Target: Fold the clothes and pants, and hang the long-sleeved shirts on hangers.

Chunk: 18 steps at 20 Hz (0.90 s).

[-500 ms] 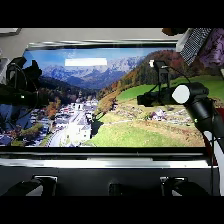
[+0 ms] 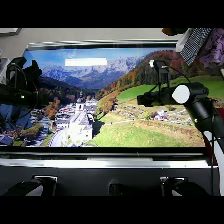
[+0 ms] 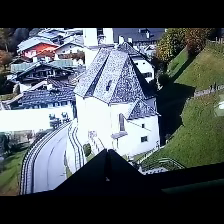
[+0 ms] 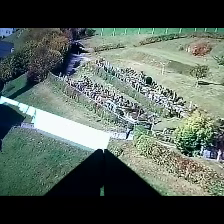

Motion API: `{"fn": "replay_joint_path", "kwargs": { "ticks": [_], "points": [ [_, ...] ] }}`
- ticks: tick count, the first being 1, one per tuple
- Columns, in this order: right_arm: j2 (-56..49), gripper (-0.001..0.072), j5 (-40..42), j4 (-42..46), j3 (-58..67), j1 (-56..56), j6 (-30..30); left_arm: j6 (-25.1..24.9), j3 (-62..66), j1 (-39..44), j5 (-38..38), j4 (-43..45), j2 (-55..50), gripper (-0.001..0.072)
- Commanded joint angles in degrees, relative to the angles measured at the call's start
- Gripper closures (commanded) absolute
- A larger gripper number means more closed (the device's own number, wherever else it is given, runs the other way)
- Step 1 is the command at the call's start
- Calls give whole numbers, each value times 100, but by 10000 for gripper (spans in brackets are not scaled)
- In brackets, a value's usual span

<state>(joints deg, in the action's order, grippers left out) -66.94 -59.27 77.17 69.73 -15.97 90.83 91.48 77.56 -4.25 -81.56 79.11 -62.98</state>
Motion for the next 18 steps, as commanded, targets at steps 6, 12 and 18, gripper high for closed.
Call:
{"fn": "replay_joint_path", "kwargs": {
  "ticks": [6, 12, 18],
  "points": [
    [4, 683, 0, 0, 7, -4, 0, 0, -2, 4, 2, 0, 4, 690],
    [4, 683, 0, 0, 7, -4, 0, 2, -2, 4, 17, -2, 4, 689],
    [4, 683, 111, 0, 7, -4, 2, 1152, -11, -437, 256, 1456, -223, -13]
  ]
}}
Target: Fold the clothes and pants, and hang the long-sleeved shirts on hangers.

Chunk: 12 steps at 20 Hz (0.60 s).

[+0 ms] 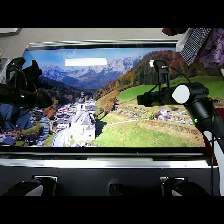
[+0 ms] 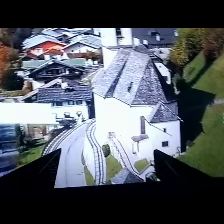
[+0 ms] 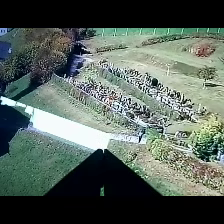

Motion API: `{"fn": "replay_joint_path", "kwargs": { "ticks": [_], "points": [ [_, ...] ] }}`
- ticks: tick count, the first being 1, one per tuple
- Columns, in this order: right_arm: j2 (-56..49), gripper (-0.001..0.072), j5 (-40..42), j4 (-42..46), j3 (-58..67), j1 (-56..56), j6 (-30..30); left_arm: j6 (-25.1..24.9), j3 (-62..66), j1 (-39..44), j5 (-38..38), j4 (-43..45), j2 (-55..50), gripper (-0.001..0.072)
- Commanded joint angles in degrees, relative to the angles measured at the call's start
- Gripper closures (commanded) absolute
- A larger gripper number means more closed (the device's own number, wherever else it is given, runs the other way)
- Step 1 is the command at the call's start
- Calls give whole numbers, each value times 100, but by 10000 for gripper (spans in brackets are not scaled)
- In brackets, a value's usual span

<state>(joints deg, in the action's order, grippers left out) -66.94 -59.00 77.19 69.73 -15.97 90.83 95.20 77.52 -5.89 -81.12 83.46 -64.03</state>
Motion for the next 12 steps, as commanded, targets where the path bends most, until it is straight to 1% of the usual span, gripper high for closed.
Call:
{"fn": "replay_joint_path", "kwargs": {
  "ticks": [1, 4, 6, 8, 12],
  "points": [
    [2, 683, 195, -4, 7, -4, 2, 896, -11, -581, 490, 1283, -186, -13],
    [4, 683, 435, -4, 7, -4, 2, 898, -13, -1733, 1659, 1296, -629, -13],
    [4, 683, 527, -35, 7, -4, 2, 876, -13, -2304, 2170, 1298, -1123, -13],
    [4, 683, 605, -81, 7, -4, 4, 883, -9, -2732, 2472, 1294, -1628, -13],
    [4, 682, 601, -308, 7, -4, 4, 890, -9, -3220, 3023, 1292, -2564, -13]
  ]
}}
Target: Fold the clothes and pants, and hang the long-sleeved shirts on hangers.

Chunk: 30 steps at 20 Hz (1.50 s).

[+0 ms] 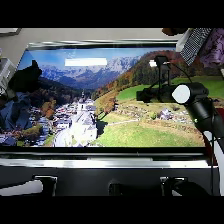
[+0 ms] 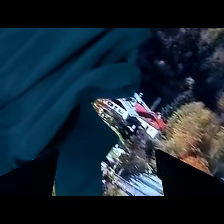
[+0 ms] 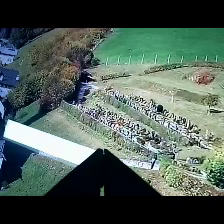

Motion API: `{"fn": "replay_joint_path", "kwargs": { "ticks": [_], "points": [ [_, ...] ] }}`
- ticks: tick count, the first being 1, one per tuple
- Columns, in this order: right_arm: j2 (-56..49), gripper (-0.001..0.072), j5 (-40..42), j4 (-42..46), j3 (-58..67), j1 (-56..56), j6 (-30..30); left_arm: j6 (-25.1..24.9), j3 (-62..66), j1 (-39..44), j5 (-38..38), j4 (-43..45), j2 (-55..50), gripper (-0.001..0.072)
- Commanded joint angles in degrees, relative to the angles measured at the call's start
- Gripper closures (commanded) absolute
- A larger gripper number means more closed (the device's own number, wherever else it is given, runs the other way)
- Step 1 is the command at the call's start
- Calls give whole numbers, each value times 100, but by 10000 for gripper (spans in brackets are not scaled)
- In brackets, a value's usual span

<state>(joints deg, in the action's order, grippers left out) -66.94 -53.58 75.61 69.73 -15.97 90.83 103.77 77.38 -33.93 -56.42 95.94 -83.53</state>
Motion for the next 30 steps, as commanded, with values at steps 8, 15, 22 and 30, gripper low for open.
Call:
{"fn": "replay_joint_path", "kwargs": {
  "ticks": [8, 15, 22, 30],
  "points": [
    [4, 681, 52, -669, 7, -4, 13, 37, 17, -538, 824, 44, -1578, 220],
    [4, 681, 37, -1158, 7, -4, 876, -306, 223, -166, -850, -1788, -1198, 694],
    [81, 683, -761, -1088, 7, 13, 973, -640, 223, 2524, -922, -3928, -28, 694],
    [1078, 682, -1954, 1790, 7, 24, 1209, -61, 225, 5945, 1550, -5106, -616, 694]
  ]
}}
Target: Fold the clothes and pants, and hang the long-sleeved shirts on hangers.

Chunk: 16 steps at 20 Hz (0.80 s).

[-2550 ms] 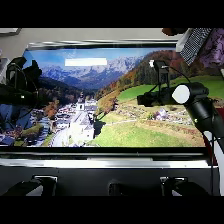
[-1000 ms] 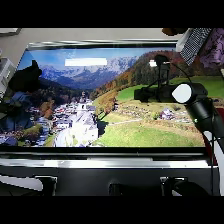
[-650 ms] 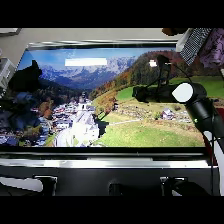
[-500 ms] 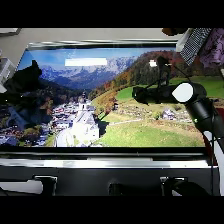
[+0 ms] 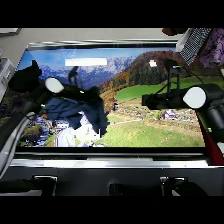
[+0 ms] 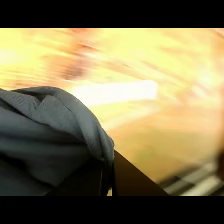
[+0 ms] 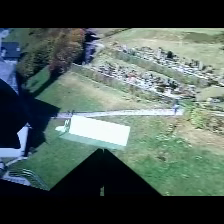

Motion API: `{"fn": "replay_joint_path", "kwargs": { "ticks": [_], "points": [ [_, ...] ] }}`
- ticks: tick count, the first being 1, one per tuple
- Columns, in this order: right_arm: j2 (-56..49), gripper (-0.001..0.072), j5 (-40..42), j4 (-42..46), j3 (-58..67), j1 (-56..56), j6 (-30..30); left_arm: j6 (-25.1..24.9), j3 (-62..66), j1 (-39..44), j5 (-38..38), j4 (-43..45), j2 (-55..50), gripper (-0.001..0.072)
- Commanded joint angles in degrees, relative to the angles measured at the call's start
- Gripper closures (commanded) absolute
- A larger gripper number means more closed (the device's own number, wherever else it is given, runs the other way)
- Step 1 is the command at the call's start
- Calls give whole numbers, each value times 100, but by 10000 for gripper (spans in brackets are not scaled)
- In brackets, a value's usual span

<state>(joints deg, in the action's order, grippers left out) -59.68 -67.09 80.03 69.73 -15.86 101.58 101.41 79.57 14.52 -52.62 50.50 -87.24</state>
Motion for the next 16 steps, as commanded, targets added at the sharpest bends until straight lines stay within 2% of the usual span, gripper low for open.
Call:
{"fn": "replay_joint_path", "kwargs": {
  "ticks": [1, 4, 5, 6, 7, 8, 9, 10, 11, 12, 13, 14, 16],
  "points": [
    [472, 682, -728, 1556, 4, 92, 131, 175, 4, 1357, 1499, -785, -417, 694],
    [745, 680, -857, 1471, 0, 782, 122, 168, 4, 1810, 2175, -1399, -940, 688],
    [774, 679, -901, 1405, 0, 1095, 120, 170, 4, 1799, 2205, -1456, -1014, 646],
    [776, 674, -929, 1252, -7, 1405, 107, 166, 4, 1687, 2199, -1451, -1014, 508],
    [774, 630, -907, 981, -17, 1764, -9, 166, 7, 1480, 2103, -1453, -938, 317],
    [769, 603, -883, 669, -17, 2111, -219, 103, 7, 1193, 1919, -1451, -809, 212],
    [765, 546, -920, 363, -17, 2520, -549, -52, 7, 785, 1576, -1451, -605, 210],
    [765, 425, -1003, 184, -31, 2983, -695, -260, 4, 339, 1152, -1451, -374, 209],
    [767, 395, -1040, 0, -101, 3425, -817, -553, 4, -144, 671, -1445, -118, 209],
    [774, 395, -892, -393, -295, 3856, -828, -835, 4, -678, 142, -1351, 168, 210],
    [767, 395, -684, -1078, -592, 4172, -997, -916, 4, -1167, -313, -1093, 444, 210],
    [732, 392, -507, -1921, -1056, 4374, -1388, -916, 2, -1578, -667, -804, 667, 210],
    [518, 383, -328, -2879, -2063, 4280, -1832, -1047, 4, -2280, -1283, -350, 1023, 210]
  ]
}}
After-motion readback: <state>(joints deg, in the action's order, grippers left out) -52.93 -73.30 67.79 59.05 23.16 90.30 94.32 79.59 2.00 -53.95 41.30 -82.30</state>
